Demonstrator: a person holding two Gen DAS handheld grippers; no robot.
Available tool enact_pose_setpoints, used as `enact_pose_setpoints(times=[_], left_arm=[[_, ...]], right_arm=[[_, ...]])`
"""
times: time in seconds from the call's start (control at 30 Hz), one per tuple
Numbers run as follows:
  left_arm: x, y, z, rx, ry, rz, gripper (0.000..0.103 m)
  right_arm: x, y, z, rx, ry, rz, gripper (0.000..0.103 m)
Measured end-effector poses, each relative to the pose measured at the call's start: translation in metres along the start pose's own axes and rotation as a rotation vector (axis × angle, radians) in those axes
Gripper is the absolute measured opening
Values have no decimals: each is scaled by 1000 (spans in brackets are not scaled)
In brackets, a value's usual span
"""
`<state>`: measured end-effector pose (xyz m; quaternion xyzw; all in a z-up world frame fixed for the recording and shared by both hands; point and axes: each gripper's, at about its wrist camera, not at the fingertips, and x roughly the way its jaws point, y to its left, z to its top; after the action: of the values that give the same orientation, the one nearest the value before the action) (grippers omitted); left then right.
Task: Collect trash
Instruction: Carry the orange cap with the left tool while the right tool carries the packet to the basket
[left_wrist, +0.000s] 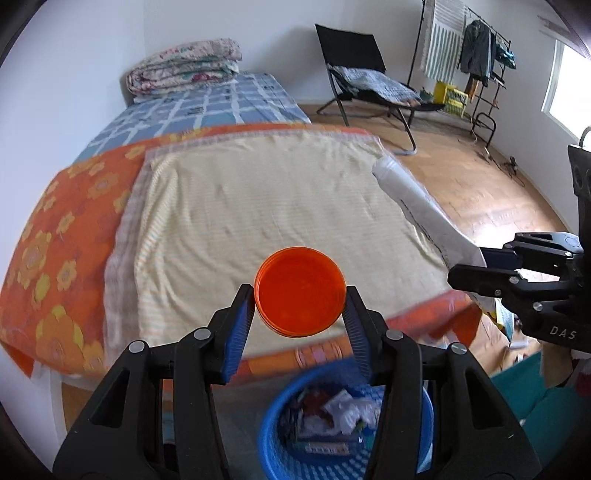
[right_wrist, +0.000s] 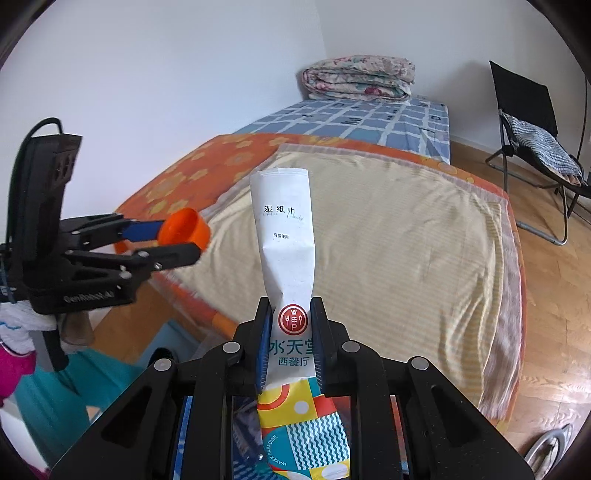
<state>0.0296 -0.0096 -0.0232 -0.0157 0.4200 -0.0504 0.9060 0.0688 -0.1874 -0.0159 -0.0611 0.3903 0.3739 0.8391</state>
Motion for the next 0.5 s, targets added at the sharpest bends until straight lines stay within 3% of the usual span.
enact_pose_setpoints(times=[0.5], left_arm=[[29, -6, -89, -50, 159, -54, 50]], right_arm=[[23, 19, -72, 35, 94, 20, 18]])
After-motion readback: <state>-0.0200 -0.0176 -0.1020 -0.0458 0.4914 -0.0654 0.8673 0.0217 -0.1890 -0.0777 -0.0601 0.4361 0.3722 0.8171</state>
